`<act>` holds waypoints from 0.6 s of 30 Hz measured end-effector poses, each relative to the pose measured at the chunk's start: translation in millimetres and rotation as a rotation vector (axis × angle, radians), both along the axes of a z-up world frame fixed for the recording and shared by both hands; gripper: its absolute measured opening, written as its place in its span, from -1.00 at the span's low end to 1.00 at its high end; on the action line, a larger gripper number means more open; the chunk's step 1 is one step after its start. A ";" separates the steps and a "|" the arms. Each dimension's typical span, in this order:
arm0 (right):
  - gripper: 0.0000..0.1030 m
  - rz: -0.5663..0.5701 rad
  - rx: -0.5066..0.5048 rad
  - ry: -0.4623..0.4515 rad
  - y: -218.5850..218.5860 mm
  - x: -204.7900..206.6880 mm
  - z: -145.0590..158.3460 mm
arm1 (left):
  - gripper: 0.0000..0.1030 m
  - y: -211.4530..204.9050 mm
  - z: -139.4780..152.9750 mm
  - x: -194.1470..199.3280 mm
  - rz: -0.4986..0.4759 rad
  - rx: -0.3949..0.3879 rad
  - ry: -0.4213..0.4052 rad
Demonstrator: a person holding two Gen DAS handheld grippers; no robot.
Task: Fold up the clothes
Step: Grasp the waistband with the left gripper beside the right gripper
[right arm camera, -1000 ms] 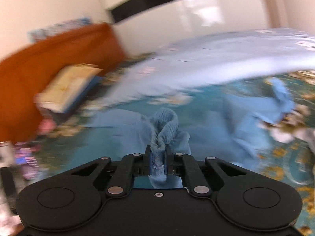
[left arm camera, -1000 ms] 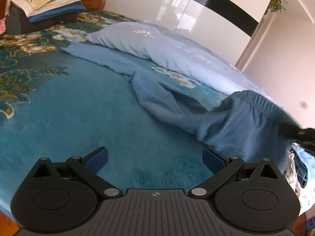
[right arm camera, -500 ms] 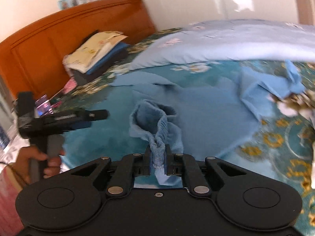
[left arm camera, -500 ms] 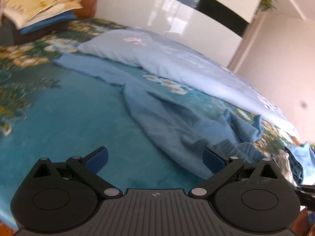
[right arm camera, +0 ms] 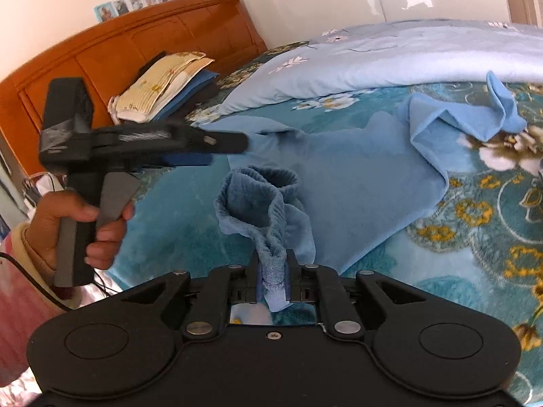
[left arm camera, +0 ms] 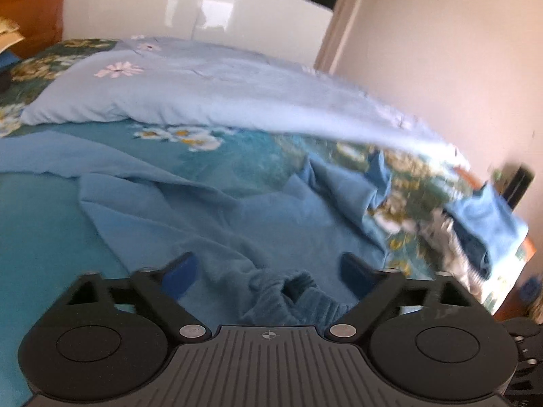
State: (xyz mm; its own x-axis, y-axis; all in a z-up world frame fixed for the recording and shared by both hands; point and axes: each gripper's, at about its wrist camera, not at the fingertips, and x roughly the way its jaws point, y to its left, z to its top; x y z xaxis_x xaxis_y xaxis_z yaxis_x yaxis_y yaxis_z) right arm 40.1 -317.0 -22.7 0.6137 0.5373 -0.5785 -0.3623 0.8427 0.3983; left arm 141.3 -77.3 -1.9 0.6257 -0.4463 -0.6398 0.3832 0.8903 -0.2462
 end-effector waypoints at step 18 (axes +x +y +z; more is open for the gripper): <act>-0.65 0.004 0.072 0.024 -4.4 6.0 -17.7 | 0.05 -24.2 -32.3 -0.1 0.025 0.258 0.064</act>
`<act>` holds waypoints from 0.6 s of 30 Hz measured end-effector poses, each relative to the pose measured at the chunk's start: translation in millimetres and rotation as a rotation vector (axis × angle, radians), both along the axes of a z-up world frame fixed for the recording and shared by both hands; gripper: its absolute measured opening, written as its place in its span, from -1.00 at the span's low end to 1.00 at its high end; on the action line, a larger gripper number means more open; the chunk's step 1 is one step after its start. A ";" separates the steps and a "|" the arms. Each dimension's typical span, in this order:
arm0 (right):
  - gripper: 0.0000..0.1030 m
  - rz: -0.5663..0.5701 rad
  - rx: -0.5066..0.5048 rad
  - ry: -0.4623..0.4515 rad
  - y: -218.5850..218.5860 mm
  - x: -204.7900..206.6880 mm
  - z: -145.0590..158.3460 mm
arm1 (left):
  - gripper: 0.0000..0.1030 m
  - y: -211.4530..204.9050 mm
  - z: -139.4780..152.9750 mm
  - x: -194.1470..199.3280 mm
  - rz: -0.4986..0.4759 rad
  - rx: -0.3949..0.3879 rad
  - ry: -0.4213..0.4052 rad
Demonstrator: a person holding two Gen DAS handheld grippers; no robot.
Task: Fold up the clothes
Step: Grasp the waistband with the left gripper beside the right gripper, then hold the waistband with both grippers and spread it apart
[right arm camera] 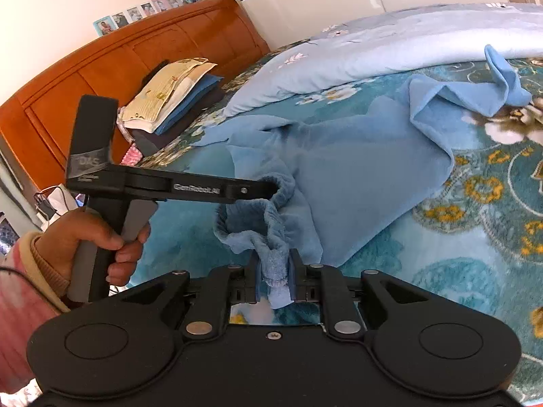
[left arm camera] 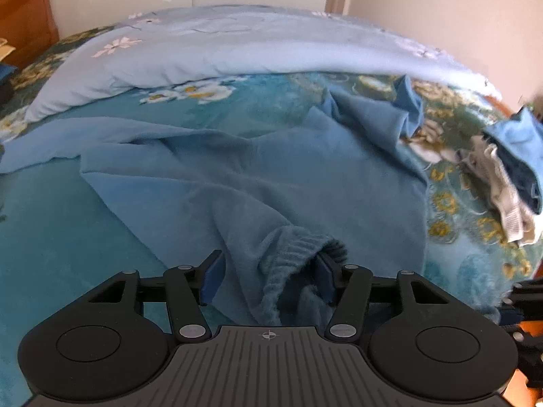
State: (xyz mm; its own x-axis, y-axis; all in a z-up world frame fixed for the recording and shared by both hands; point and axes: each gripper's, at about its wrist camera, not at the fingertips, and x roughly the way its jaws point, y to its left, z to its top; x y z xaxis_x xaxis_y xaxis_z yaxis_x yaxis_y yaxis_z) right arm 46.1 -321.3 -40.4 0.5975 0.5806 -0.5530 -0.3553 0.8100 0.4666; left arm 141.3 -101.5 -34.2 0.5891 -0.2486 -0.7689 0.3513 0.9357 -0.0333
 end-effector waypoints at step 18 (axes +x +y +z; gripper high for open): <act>-0.61 0.037 0.030 -0.007 6.8 -6.2 3.9 | 0.32 116.8 16.5 -71.9 0.489 -0.097 -0.166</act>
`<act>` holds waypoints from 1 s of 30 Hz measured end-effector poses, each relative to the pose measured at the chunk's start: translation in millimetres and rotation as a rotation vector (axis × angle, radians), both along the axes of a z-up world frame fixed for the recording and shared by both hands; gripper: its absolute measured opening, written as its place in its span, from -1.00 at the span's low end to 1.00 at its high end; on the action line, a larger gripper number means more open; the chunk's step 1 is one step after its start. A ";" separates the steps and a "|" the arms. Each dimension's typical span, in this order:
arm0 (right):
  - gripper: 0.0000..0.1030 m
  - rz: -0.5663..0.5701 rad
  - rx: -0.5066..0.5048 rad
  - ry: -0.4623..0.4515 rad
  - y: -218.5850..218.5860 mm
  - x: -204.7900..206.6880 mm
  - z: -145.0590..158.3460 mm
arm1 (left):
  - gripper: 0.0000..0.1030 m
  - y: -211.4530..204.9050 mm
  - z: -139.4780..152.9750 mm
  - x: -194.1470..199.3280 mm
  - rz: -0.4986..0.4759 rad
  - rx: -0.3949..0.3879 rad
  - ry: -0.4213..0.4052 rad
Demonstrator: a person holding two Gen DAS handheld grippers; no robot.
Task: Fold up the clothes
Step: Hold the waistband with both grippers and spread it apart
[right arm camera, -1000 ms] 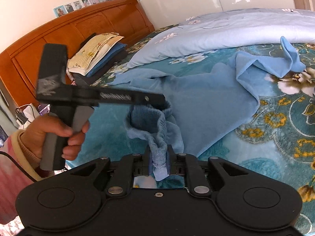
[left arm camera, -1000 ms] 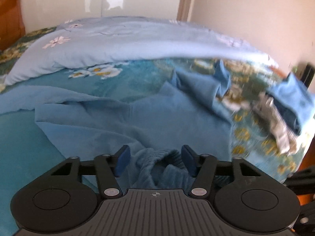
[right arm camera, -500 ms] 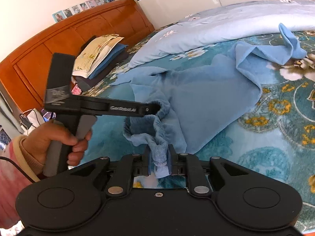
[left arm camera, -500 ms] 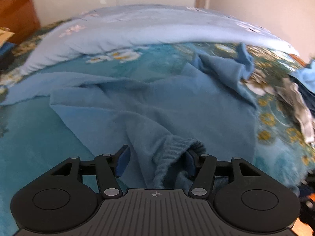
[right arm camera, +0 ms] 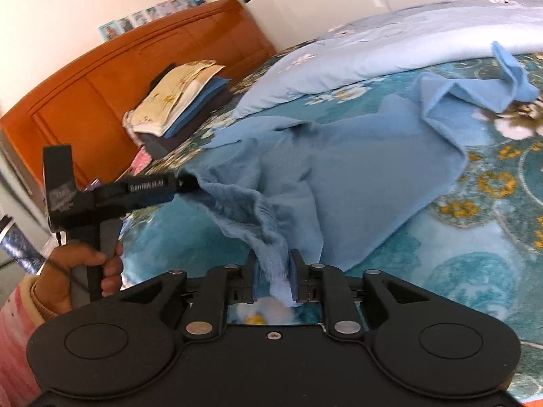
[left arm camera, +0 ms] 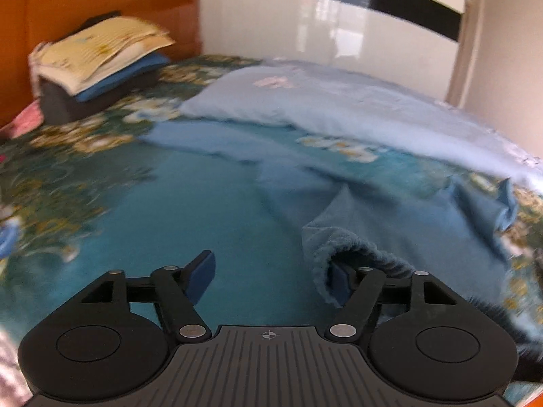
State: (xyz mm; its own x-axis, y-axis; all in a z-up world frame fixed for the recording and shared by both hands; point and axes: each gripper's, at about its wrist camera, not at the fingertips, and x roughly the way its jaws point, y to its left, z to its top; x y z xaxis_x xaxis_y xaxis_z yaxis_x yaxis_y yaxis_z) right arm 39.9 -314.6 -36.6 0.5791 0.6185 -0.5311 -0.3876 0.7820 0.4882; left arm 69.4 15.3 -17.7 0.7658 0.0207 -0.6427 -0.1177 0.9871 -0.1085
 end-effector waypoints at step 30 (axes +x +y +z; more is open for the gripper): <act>-0.79 0.090 -0.273 -0.028 71.6 10.3 -4.3 | 0.69 64.2 -9.3 -42.6 -0.147 -0.003 0.027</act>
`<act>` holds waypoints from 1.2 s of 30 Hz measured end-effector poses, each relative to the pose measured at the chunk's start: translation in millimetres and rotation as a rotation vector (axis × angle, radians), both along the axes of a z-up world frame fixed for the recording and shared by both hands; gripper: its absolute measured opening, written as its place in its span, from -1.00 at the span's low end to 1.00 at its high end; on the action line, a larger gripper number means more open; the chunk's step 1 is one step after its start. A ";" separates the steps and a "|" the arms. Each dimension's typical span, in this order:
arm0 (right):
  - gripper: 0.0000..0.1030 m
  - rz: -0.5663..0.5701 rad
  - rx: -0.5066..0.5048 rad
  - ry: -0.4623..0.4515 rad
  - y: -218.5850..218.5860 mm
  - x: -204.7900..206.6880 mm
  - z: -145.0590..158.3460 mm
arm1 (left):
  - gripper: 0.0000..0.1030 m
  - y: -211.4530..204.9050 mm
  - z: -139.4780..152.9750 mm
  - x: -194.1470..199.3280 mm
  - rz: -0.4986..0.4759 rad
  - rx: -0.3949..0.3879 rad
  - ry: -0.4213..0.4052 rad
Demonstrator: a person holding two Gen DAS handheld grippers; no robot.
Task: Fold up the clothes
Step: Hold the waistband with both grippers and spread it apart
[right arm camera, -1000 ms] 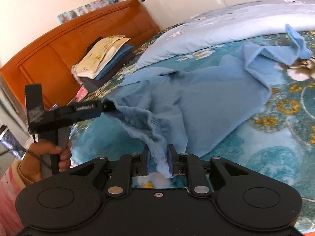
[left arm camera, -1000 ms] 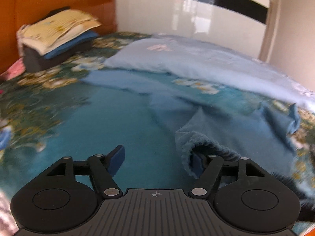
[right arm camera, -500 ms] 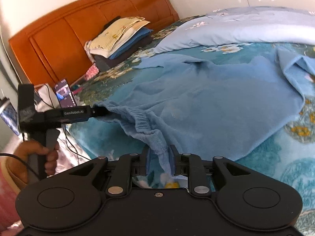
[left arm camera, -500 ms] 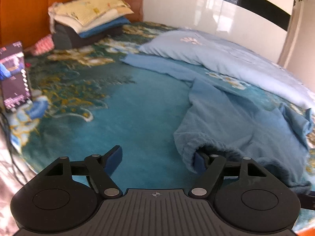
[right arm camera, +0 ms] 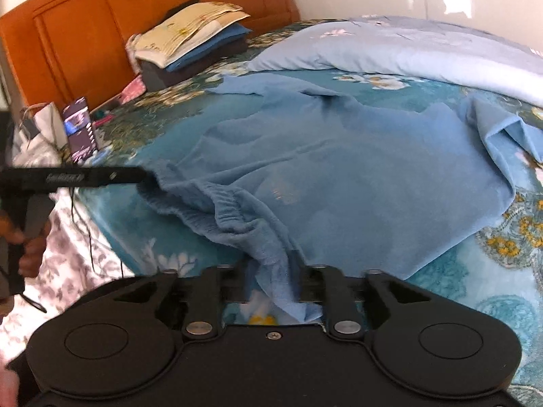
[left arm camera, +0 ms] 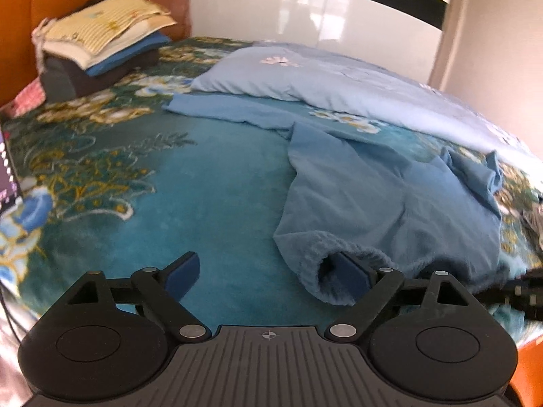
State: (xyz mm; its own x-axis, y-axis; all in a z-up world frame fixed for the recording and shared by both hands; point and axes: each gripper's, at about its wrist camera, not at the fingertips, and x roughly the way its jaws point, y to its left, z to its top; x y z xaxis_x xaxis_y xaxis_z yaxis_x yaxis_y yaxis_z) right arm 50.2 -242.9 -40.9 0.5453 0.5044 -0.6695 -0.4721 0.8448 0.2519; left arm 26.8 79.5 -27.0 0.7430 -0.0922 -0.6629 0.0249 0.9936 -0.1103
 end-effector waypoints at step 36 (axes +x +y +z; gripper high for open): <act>-0.89 -0.188 0.012 0.028 -18.8 60.0 16.8 | 0.43 -0.6 -31.1 138.6 -0.865 -0.197 0.165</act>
